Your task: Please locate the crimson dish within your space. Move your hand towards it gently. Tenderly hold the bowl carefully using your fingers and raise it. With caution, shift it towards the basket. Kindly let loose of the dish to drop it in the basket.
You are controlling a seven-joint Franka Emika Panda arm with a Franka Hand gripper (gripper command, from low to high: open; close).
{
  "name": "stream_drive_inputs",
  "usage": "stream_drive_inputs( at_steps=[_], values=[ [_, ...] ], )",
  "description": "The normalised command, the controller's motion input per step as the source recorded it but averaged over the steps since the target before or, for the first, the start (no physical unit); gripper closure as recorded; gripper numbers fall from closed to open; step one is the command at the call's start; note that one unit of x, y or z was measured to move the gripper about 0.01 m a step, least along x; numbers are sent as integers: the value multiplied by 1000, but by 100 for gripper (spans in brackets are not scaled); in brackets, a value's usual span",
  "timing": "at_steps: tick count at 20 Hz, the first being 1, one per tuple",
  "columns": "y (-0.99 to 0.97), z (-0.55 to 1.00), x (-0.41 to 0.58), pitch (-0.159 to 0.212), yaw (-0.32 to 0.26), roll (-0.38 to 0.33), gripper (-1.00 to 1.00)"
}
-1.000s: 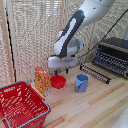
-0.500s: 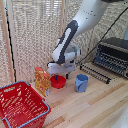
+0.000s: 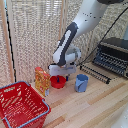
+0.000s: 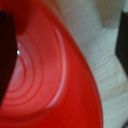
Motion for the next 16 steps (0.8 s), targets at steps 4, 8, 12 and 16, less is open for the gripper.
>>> stream_drive_inputs(
  at_steps=[4, 8, 12, 16],
  values=[
    [0, -2, 0, 0, 2, 0, 100],
    [0, 0, -8, 0, 3, 0, 100],
    [-13, 204, 25, 0, 0, 13, 100],
    [-89, 812, 100, 7, -1, 19, 100]
  ],
)
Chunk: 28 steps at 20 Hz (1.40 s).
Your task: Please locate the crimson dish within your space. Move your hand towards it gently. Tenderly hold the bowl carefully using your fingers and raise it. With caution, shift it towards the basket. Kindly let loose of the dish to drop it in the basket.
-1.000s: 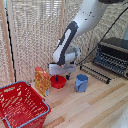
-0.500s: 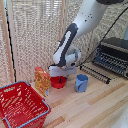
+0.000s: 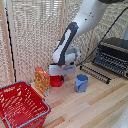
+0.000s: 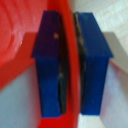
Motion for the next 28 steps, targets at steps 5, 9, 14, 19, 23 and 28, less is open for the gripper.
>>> stream_drive_inputs(
  at_steps=[5, 9, 14, 19, 23, 28],
  values=[
    [-27, 1000, 9, 3, 0, 22, 100],
    [11, 1000, -28, 2, 1, 12, 100],
    [296, 1000, -214, 8, 2, 28, 100],
    [659, 804, -201, 25, 18, 31, 100],
    [868, 507, -147, 20, 0, 7, 100],
    [927, 232, -121, 58, 0, 0, 100]
  ],
)
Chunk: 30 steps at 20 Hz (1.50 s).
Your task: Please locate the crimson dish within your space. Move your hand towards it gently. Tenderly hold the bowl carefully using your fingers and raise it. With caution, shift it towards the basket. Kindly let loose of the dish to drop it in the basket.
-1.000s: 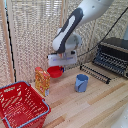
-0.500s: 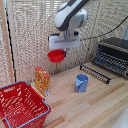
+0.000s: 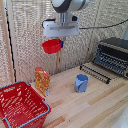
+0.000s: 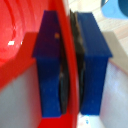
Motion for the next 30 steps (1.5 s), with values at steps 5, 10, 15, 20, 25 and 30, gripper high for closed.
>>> stream_drive_inputs(
  at_steps=[5, 10, 15, 20, 25, 30],
  values=[
    [973, 0, -80, 109, 0, 0, 100],
    [994, -58, -150, 93, 0, 0, 100],
    [1000, -126, -166, 81, 0, 0, 100],
    [990, -272, -49, 70, 0, -10, 100],
    [672, -369, 23, 32, 7, -15, 100],
    [156, -399, 193, -14, 122, -48, 100]
  ],
)
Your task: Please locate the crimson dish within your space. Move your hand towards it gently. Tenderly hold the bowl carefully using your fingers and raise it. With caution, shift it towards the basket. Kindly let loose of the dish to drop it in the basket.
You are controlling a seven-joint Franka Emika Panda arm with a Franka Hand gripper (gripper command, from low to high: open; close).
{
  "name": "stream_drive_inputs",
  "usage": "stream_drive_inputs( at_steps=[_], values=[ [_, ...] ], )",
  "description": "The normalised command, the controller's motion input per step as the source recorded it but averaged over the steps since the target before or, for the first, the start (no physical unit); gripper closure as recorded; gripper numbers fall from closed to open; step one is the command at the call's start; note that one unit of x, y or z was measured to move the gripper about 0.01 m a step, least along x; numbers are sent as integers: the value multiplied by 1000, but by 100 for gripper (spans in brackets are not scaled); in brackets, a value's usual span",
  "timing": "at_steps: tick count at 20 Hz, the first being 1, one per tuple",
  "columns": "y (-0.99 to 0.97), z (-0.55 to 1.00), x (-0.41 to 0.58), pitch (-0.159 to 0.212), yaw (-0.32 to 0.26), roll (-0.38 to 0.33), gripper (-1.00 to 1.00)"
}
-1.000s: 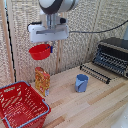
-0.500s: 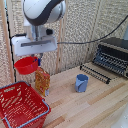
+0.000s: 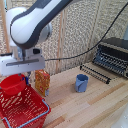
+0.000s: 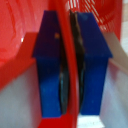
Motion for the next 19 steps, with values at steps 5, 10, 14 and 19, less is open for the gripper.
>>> stream_drive_inputs(
  at_steps=[5, 10, 14, 19],
  values=[
    [-69, -24, 270, -30, 255, -9, -100],
    [-204, 249, 97, -69, 139, 9, -100],
    [-140, 439, 176, -245, 97, 0, -100],
    [-74, 257, 314, -291, 72, 0, -100]
  ],
)
